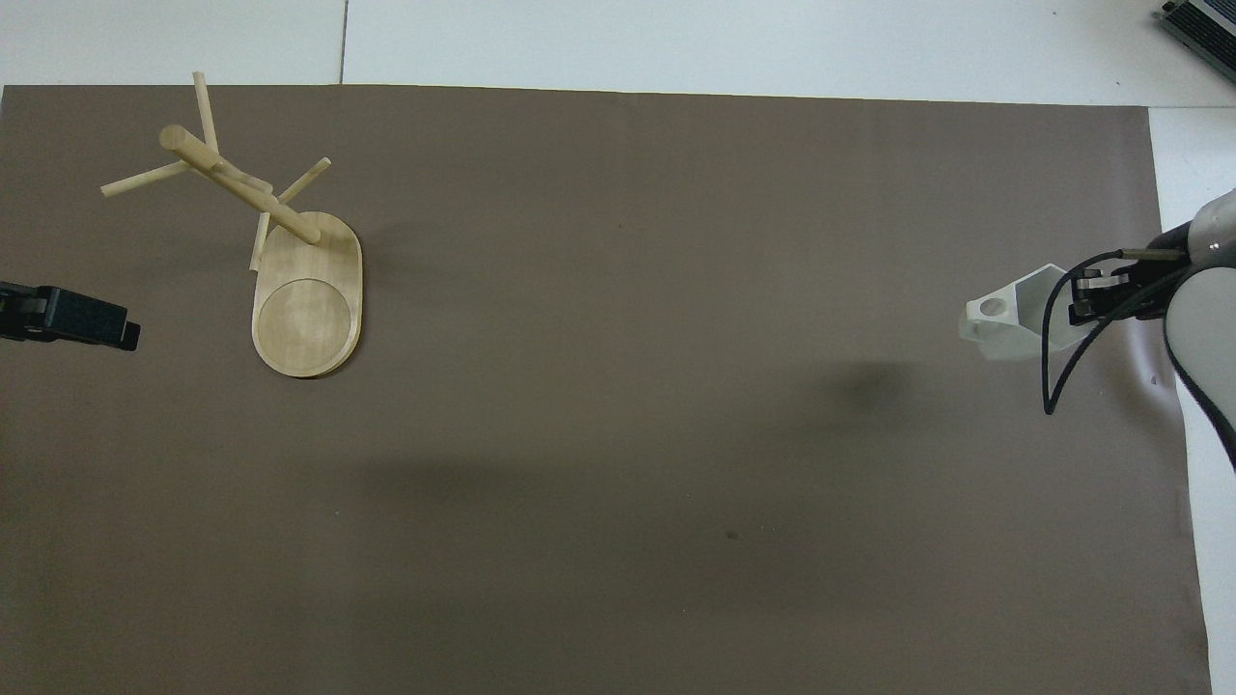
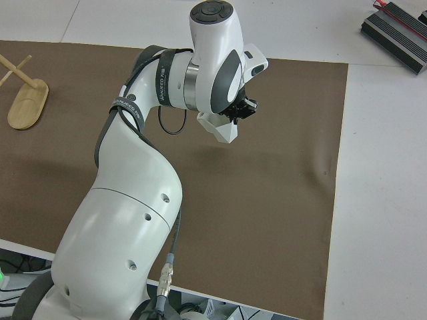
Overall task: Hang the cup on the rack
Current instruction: 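Lift the white cup with the right gripper and raise it up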
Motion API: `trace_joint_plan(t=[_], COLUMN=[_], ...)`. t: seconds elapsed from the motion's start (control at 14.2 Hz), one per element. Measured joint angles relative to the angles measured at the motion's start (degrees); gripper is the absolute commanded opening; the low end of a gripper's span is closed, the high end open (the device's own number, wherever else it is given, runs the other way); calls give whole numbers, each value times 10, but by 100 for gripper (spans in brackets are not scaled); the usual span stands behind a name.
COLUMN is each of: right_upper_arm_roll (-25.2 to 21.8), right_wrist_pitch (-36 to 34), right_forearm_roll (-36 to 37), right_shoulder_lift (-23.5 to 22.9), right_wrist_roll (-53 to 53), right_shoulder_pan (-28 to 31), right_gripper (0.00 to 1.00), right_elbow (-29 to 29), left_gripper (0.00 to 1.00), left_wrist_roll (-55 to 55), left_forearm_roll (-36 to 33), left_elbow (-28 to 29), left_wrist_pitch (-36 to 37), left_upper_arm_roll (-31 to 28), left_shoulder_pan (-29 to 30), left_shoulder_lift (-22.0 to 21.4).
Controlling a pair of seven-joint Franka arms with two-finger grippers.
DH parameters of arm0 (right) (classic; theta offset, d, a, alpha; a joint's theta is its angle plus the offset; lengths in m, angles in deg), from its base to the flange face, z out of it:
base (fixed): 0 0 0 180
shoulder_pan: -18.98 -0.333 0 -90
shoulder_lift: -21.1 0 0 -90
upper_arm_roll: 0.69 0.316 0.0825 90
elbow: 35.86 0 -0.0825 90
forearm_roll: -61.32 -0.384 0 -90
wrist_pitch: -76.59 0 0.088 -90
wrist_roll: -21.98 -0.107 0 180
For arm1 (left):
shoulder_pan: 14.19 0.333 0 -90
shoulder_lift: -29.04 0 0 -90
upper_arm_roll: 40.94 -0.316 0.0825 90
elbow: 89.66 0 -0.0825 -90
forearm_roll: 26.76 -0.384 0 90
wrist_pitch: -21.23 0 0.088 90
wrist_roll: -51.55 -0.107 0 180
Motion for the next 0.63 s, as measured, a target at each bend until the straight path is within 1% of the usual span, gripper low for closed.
trace_joint_plan(t=[0.14, 0.28, 0.49, 0.63], right_upper_arm_roll=[0, 0, 3, 6], right_wrist_pitch=[-34, -52, -72, -85], right_forearm_roll=[0, 0, -1, -27], right_shoulder_lift=[8, 18, 40, 51], right_wrist_roll=[0, 0, 0, 0], right_shoulder_pan=[0, 0, 0, -3], right_gripper=[0, 0, 0, 0], right_elbow=[21, 34, 38, 38], left_gripper=[100, 100, 100, 100], left_wrist_roll=[0, 0, 0, 0], left_forearm_roll=[0, 0, -1, -1], left_elbow=[0, 0, 0, 0], left_wrist_pitch=[0, -3, -6, -6], left_upper_arm_roll=[0, 0, -1, -1], left_shoulder_pan=[0, 0, 15, 23], left_shoulder_lift=[0, 0, 0, 0])
